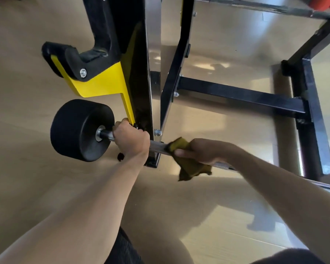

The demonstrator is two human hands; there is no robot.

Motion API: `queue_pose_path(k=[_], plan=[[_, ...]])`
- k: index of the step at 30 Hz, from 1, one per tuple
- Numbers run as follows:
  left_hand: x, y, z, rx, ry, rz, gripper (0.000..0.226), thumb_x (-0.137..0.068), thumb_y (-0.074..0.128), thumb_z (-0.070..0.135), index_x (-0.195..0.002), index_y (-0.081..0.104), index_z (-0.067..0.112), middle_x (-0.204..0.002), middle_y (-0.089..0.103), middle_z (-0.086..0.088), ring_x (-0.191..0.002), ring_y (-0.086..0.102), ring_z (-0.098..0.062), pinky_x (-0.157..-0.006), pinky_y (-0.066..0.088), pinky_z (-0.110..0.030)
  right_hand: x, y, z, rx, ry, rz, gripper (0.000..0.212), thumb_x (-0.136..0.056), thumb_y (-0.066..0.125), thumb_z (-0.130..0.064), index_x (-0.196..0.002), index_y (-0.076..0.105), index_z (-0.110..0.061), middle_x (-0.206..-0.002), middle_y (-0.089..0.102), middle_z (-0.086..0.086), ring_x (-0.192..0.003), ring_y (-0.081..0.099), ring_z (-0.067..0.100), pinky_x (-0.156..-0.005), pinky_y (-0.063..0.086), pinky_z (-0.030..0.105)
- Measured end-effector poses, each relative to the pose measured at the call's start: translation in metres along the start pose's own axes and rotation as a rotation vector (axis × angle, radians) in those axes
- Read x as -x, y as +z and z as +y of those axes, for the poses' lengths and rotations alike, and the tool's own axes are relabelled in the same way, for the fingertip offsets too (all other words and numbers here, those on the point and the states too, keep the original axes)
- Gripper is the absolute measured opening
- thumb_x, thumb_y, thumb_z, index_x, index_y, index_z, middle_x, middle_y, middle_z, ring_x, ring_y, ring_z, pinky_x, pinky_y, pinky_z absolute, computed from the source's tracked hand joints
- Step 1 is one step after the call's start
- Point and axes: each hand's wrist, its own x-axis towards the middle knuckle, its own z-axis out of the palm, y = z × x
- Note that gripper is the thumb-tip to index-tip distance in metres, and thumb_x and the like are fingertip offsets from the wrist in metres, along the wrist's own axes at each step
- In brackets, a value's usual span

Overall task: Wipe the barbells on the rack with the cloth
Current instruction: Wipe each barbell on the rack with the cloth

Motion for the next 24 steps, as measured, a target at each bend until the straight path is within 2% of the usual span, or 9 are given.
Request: queue_pose_path(k=[3,5,7,9,11,14,17,20,24], plan=[[0.003,0.0,0.003,-0.016,-0.013,0.021,0.022,-0.083,0.073,0.002,-0.102,0.064,-0.005,-0.112,0.062,-0.02,-0.096,0.064,-0.032,-0.071,0.046,-0.029,-0.039,0.005,-0.056,0.065,-0.108,0.053,0.049,-0.094,0.047,-0.06,-0.115,0.055,-0.017,-0.099,0.062,0.004,-0.088,0.058,0.02,-0.08,0.045,0.031],[0.003,-0.001,0.004,-0.047,-0.014,0.004,0.022,-0.085,0.071,0.005,-0.102,0.063,-0.006,-0.113,0.061,-0.021,-0.1,0.062,-0.035,-0.074,0.045,-0.033,-0.049,0.009,-0.073,0.148,-0.176,0.121,0.042,-0.094,0.056,-0.05,-0.117,0.059,-0.015,-0.103,0.065,0.006,-0.088,0.061,0.021,-0.079,0.05,0.03],[0.002,-0.003,0.003,-0.059,-0.004,-0.009,0.019,-0.086,0.07,0.006,-0.099,0.062,-0.006,-0.11,0.06,-0.023,-0.097,0.06,-0.036,-0.071,0.037,-0.031,-0.045,0.016,-0.071,0.235,-0.217,0.221,0.037,-0.093,0.061,-0.045,-0.114,0.061,-0.015,-0.098,0.066,0.006,-0.082,0.062,0.02,-0.071,0.053,0.029],[0.002,-0.004,0.001,-0.065,0.01,-0.008,0.019,-0.087,0.069,0.006,-0.099,0.061,-0.007,-0.108,0.059,-0.023,-0.096,0.059,-0.037,-0.071,0.035,-0.03,-0.028,0.022,-0.056,0.315,-0.208,0.319,0.033,-0.092,0.063,-0.036,-0.117,0.057,-0.015,-0.093,0.063,0.002,-0.072,0.056,0.014,-0.06,0.046,0.024],[0.002,-0.005,-0.001,-0.05,0.022,-0.02,0.02,-0.088,0.07,0.007,-0.099,0.061,-0.007,-0.101,0.057,-0.018,-0.088,0.056,-0.031,-0.07,0.036,-0.029,-0.002,0.023,-0.028,0.352,-0.154,0.339,0.032,-0.093,0.062,-0.032,-0.119,0.053,-0.015,-0.087,0.057,-0.002,-0.071,0.052,0.012,-0.062,0.042,0.023],[0.001,-0.006,-0.003,-0.06,0.051,-0.017,0.02,-0.086,0.071,0.008,-0.099,0.062,-0.005,-0.099,0.055,-0.013,-0.081,0.045,-0.019,-0.069,0.037,-0.028,0.053,0.016,0.036,0.359,0.053,0.243,0.032,-0.092,0.062,-0.036,-0.12,0.052,-0.022,-0.079,0.054,-0.011,-0.071,0.054,0.007,-0.068,0.043,0.021],[-0.001,-0.002,-0.004,-0.076,0.082,-0.004,0.022,-0.082,0.072,0.006,-0.099,0.062,-0.005,-0.108,0.06,-0.018,-0.089,0.058,-0.027,-0.071,0.044,-0.033,0.077,0.014,0.06,0.474,0.173,0.246,0.033,-0.09,0.064,-0.042,-0.116,0.052,-0.024,-0.074,0.049,-0.014,-0.068,0.052,0.006,-0.066,0.043,0.02],[0.001,-0.001,-0.004,-0.121,0.106,-0.023,0.027,-0.083,0.071,0.007,-0.106,0.061,-0.005,-0.114,0.06,-0.02,-0.101,0.061,-0.035,-0.081,0.049,-0.039,0.041,0.016,0.017,0.496,0.109,0.277,0.028,-0.09,0.065,-0.038,-0.112,0.057,-0.021,-0.074,0.049,-0.008,-0.066,0.049,0.009,-0.063,0.041,0.023],[0.003,-0.003,-0.003,-0.107,0.111,-0.022,0.03,-0.081,0.072,0.006,-0.106,0.061,-0.005,-0.115,0.06,-0.022,-0.102,0.061,-0.037,-0.085,0.05,-0.041,-0.022,0.027,-0.067,0.53,-0.1,0.426,0.017,-0.095,0.058,-0.025,-0.104,0.062,-0.011,-0.079,0.056,-0.001,-0.067,0.054,0.015,-0.061,0.046,0.029]])
